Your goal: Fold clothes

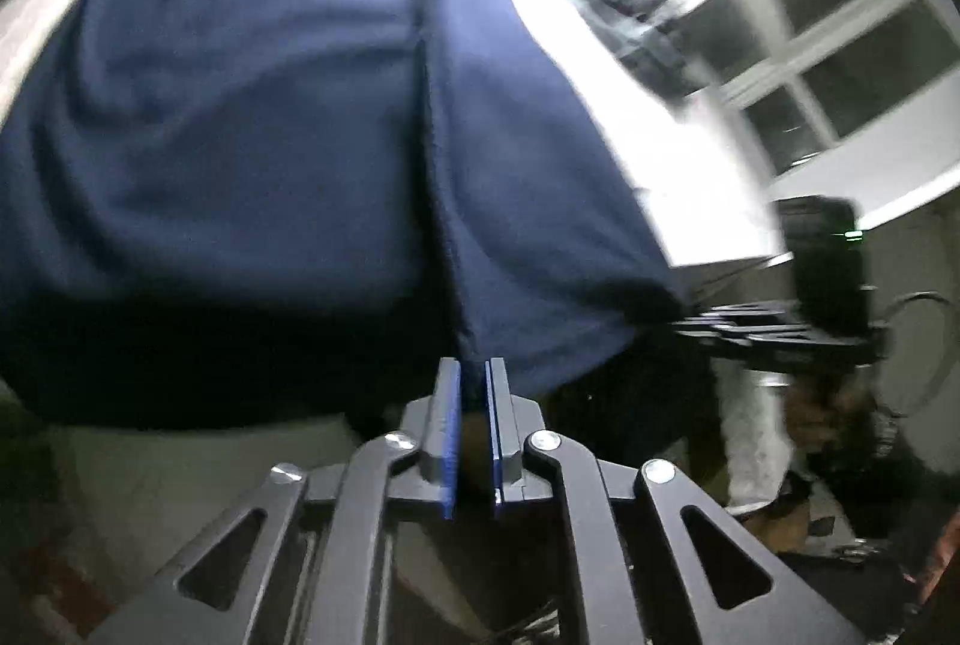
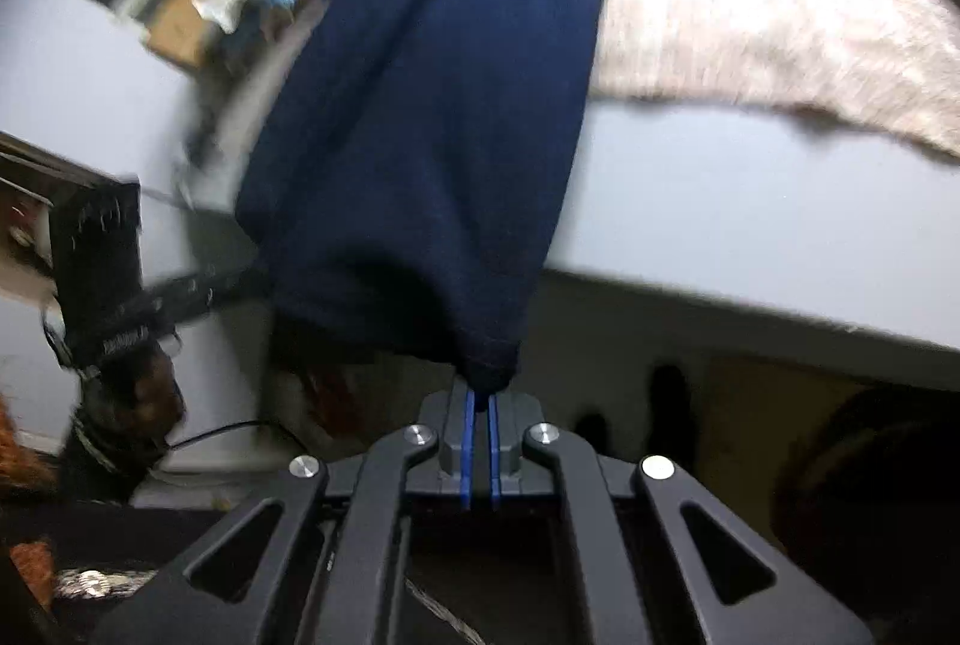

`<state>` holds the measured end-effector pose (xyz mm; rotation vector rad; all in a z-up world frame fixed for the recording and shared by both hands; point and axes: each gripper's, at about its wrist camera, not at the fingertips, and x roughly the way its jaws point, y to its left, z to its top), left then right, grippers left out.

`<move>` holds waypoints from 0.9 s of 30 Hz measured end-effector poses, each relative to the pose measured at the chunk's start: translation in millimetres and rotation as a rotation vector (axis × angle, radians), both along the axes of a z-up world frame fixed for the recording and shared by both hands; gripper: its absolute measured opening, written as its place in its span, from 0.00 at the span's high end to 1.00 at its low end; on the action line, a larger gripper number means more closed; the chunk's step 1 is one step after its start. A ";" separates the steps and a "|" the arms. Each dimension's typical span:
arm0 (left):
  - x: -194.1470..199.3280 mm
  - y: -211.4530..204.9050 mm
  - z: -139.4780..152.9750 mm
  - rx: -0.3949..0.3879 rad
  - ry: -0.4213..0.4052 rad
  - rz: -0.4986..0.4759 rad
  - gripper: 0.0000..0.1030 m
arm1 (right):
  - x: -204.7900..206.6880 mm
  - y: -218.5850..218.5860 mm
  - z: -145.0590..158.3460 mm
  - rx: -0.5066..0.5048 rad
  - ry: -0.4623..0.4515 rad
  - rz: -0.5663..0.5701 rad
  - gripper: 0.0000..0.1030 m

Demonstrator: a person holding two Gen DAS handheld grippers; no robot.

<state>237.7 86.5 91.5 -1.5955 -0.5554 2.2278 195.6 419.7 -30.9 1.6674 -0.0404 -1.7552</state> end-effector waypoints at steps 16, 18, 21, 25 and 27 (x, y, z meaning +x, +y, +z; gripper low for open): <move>-135.7 24.4 112.9 -0.252 0.338 -0.092 0.71 | -212.1 52.5 147.1 -0.067 0.319 -0.265 0.75; -171.9 44.1 105.8 -0.276 0.330 -0.107 0.70 | -269.8 31.3 134.4 -0.049 0.328 -0.297 0.75; -218.8 65.9 83.4 -0.303 0.281 -0.139 0.70 | -354.9 3.8 105.1 -0.051 0.274 -0.371 0.75; -253.9 76.2 57.3 -0.352 0.217 -0.161 0.70 | -444.3 -41.1 56.0 -0.055 0.167 -0.423 0.75; -262.7 74.1 46.9 -0.351 0.186 -0.161 0.70 | -468.9 -52.0 35.6 -0.067 0.095 -0.453 0.75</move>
